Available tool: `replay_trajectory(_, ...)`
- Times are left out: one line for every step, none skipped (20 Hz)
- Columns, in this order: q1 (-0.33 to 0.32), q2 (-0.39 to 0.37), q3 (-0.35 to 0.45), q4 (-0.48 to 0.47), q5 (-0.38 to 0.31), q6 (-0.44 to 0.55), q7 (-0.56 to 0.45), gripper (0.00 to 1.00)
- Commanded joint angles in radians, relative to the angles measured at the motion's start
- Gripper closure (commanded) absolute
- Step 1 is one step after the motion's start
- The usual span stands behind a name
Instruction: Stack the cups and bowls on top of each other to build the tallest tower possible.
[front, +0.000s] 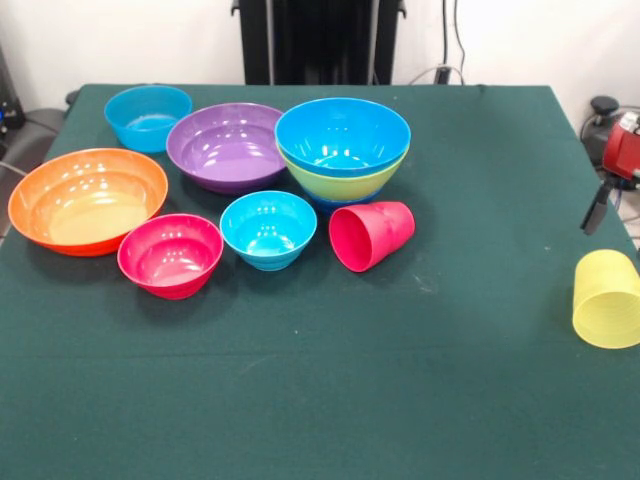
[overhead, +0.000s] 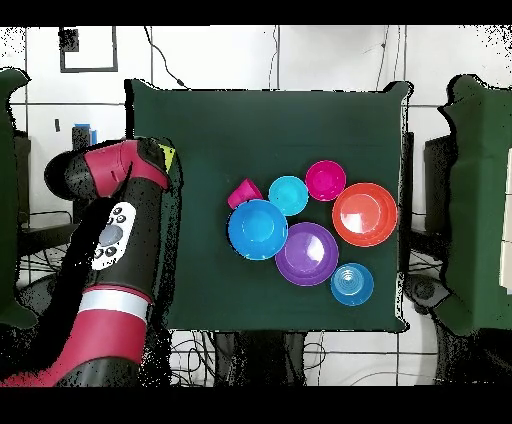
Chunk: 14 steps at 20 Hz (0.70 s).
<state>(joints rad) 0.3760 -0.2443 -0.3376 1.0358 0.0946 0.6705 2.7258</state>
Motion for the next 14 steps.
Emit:
replay_trajectory(-0.030, 0.084, 0.136, -0.153, -0.084, 0.177, -0.225, 0.00)
replay_trajectory(-0.026, 0.094, 0.134, -0.171, -0.085, 0.188, -0.218, 0.00)
replay_trajectory(-0.024, 0.105, 0.132, -0.195, -0.085, 0.204, -0.213, 0.00)
replay_trajectory(-0.029, 0.115, 0.131, -0.221, -0.086, 0.221, -0.215, 0.00)
replay_trajectory(-0.030, 0.126, 0.130, -0.245, -0.086, 0.238, -0.215, 0.00)
replay_trajectory(-0.034, 0.136, 0.129, -0.269, -0.086, 0.253, -0.217, 0.00)
replay_trajectory(-0.034, 0.147, 0.128, -0.292, -0.085, 0.268, -0.217, 0.00)
replay_trajectory(-0.037, 0.149, 0.128, -0.303, -0.085, 0.276, -0.221, 0.00)
replay_trajectory(-0.038, 0.157, 0.127, -0.318, -0.084, 0.284, -0.220, 0.00)
replay_trajectory(-0.038, 0.164, 0.125, -0.333, -0.083, 0.292, -0.219, 0.00)
replay_trajectory(-0.038, 0.175, 0.123, -0.354, -0.082, 0.302, -0.217, 0.00)
replay_trajectory(-0.036, 0.177, 0.121, -0.358, -0.082, 0.305, -0.215, 0.00)
replay_trajectory(-0.035, 0.179, 0.118, -0.362, -0.082, 0.307, -0.213, 0.00)
replay_trajectory(-0.033, 0.167, 0.118, -0.338, -0.083, 0.295, -0.214, 0.00)
